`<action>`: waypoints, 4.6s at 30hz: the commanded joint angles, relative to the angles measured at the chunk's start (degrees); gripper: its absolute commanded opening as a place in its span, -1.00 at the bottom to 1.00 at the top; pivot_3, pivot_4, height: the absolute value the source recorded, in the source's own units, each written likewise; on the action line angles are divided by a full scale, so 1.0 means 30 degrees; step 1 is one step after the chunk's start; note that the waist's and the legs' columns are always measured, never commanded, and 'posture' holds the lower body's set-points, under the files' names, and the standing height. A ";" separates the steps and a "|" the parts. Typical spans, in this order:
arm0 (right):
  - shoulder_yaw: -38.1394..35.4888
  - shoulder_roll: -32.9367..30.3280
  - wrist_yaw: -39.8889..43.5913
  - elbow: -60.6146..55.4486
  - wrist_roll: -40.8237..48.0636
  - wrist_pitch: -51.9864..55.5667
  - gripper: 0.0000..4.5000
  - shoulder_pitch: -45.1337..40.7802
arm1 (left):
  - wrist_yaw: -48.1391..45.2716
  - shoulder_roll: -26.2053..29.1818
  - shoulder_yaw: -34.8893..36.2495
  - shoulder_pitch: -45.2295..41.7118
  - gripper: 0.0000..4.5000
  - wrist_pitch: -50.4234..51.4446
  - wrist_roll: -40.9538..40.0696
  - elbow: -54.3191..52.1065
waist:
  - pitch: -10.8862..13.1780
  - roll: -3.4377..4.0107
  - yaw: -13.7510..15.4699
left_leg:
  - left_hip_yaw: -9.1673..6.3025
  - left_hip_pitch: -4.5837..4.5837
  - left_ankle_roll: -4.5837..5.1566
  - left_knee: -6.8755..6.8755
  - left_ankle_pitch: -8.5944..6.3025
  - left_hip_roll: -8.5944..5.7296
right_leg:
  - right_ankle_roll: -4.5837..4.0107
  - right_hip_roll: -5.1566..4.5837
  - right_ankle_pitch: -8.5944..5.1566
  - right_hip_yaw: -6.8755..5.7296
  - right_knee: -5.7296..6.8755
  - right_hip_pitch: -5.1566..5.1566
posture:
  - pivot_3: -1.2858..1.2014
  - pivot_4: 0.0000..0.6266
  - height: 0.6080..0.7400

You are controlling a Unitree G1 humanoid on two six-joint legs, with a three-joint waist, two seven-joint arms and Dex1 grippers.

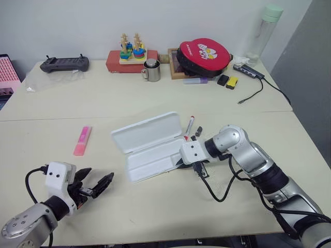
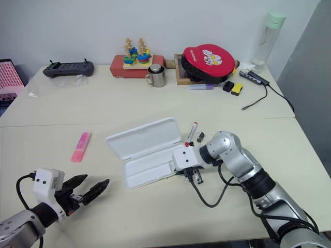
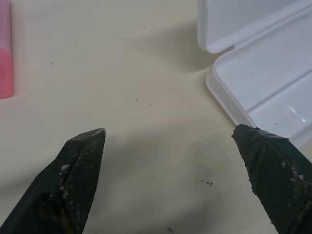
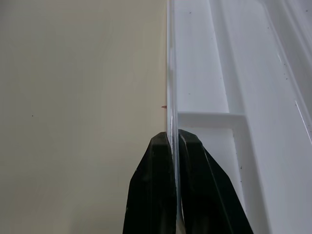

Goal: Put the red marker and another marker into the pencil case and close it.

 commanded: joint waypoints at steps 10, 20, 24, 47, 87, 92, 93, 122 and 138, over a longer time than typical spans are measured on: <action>-0.0578 -0.3062 -0.0028 -0.3733 0.1464 0.2177 -0.97 0.2022 | -0.0437 0.0668 0.0594 0.0003 1.00 0.0014 -0.0012 0.0005 | -0.0001 -0.0003 0.0027 | 0.0002 -0.0005 0.0002 0.0000 -0.0001 -0.0002 | 0.0011 -0.0006 0.0006 -0.0002 -0.0011 0.0003 | 0.03 -0.52 1.00; 0.0032 -0.3485 -0.0298 -0.4364 0.2025 0.2274 -0.69 0.2220 | -0.0562 0.1007 0.0658 -0.0364 1.00 0.0085 -0.0044 0.0291 | -0.0003 -0.0006 0.0017 | 0.0003 0.0006 0.0002 0.0002 -0.0001 0.0001 | 0.0012 -0.0003 0.0005 -0.0007 -0.0015 0.0016 | 0.03 -0.52 1.00; -0.0153 -0.3131 -0.0734 -0.4161 0.2344 0.2584 -0.26 0.1947 | -0.0637 0.1118 0.0797 -0.0259 1.00 0.0145 -0.0100 0.0234 | -0.0003 -0.0005 0.0018 | 0.0003 0.0005 0.0002 0.0001 -0.0001 0.0002 | 0.0013 -0.0004 0.0005 -0.0006 -0.0019 0.0017 | 0.03 -0.52 1.00; -0.4698 -0.3391 -0.1853 -0.6406 0.9485 0.8041 0.62 0.0349 | -0.0874 0.2315 0.2069 -0.0822 1.00 0.1507 -0.0644 0.0745 | -0.0002 -0.0006 0.0021 | -0.0001 0.0003 0.0006 0.0001 -0.0003 0.0002 | 0.0013 -0.0004 0.0005 -0.0012 -0.0019 0.0018 | 0.03 -0.52 1.00; -0.5089 -0.1588 -0.6913 0.3789 0.7591 0.7791 0.62 -0.8494 | -0.3061 0.8718 0.3297 -0.4989 1.00 0.5002 -0.5450 -0.3359 | 0.0014 0.0010 -0.0145 | 0.0036 -0.0030 0.0005 -0.0025 -0.0002 0.0013 | 0.0009 0.0006 0.0008 0.0012 0.0004 -0.0059 | 0.03 -0.52 1.00; -0.4286 0.0266 -0.8774 0.6980 0.6246 0.9042 0.62 -0.9788 | -0.2777 0.8915 0.3042 -0.5604 1.00 0.5125 -0.5383 -0.3546 | 0.0014 0.0009 -0.0324 | 0.0055 -0.0176 -0.0056 -0.0025 0.0032 0.0016 | 0.0008 0.0004 0.0011 0.0026 0.0027 -0.0232 | 0.03 -0.52 1.00; -0.4230 0.0584 -0.8956 0.7286 0.6155 0.9337 0.62 -0.9920 | -0.2720 0.8946 0.3032 -0.5731 1.00 0.5126 -0.5414 -0.3581 | 0.0014 0.0010 -0.0356 | 0.0057 -0.0184 -0.0065 -0.0025 0.0037 0.0021 | 0.0008 0.0004 0.0011 0.0021 0.0027 -0.0237 | 0.03 -0.52 1.00; -0.0324 0.1733 -0.4126 1.7476 -0.0445 -0.8194 0.62 -1.2265 | -0.2355 0.8744 0.2116 -0.6244 1.00 0.4914 -0.4613 -0.3579 | 0.0015 0.0011 -0.0514 | 0.0067 -0.0219 -0.0078 0.0047 0.0047 0.0011 | 0.0010 0.0003 0.0011 0.0034 0.0234 -0.0330 | 0.03 -0.52 1.00; 0.0666 0.3478 -0.5020 2.4068 -0.4456 -1.3906 0.62 -1.5227 | -0.2133 0.8708 0.2300 -0.6382 1.00 0.5226 -0.5098 -0.3936 | 0.0017 0.0015 -0.0627 | 0.0061 -0.0214 -0.0083 0.0127 0.0051 0.0010 | 0.0007 0.0023 0.0012 0.0059 0.0294 -0.0321 | 0.03 -0.52 1.00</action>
